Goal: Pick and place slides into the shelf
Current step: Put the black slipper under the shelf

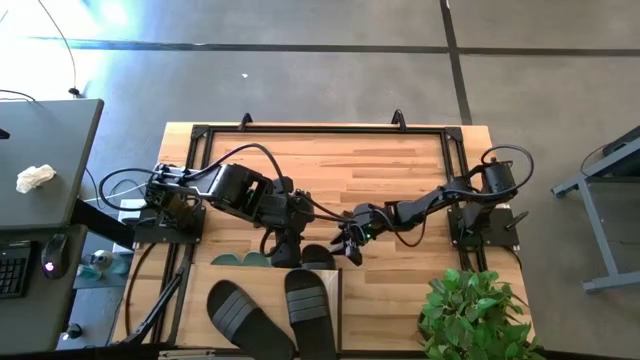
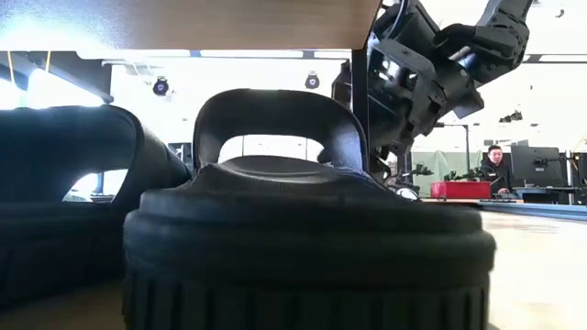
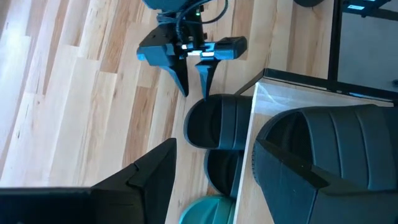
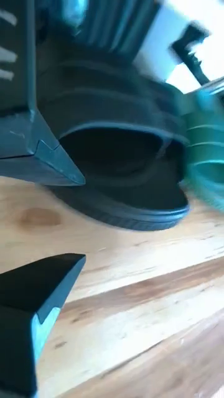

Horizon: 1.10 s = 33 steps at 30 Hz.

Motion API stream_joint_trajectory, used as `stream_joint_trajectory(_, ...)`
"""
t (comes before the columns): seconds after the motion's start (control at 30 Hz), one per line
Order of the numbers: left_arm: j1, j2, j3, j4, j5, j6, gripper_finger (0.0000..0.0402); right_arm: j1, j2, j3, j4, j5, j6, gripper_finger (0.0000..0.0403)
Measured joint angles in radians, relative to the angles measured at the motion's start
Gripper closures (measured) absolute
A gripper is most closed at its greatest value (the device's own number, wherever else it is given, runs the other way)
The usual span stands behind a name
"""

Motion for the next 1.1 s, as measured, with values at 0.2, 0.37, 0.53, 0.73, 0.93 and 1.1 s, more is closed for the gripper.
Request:
stream_joint_trajectory(0.2,0.0,0.0,0.0,0.0,0.0,0.0,0.0202,0.001,-0.003,0.0,-0.079,0.013,-0.105,0.0242)
stream_joint_trajectory(0.37,0.0,0.0,0.0,0.0,0.0,-0.001,0.0202,0.001,-0.003,0.0,-0.094,0.03,-0.136,0.026)
stream_joint_trajectory(0.53,0.0,0.0,0.0,0.0,0.0,-0.003,0.0202,-0.002,-0.019,0.0,-0.113,0.044,-0.145,0.0263)
stream_joint_trajectory(0.73,0.0,0.0,0.0,0.0,0.0,-0.003,0.0202,-0.008,-0.13,0.001,-0.102,0.06,-0.249,0.0266)
stream_joint_trajectory(0.93,0.0,0.0,0.0,0.0,0.0,-0.003,0.0202,-0.018,-0.141,0.002,-0.102,-0.018,-0.274,0.0339)
stream_joint_trajectory(1.1,0.0,0.0,0.0,0.001,0.0,-0.003,0.0202,0.011,-0.14,0.056,-0.1,-0.046,-0.343,0.0392)
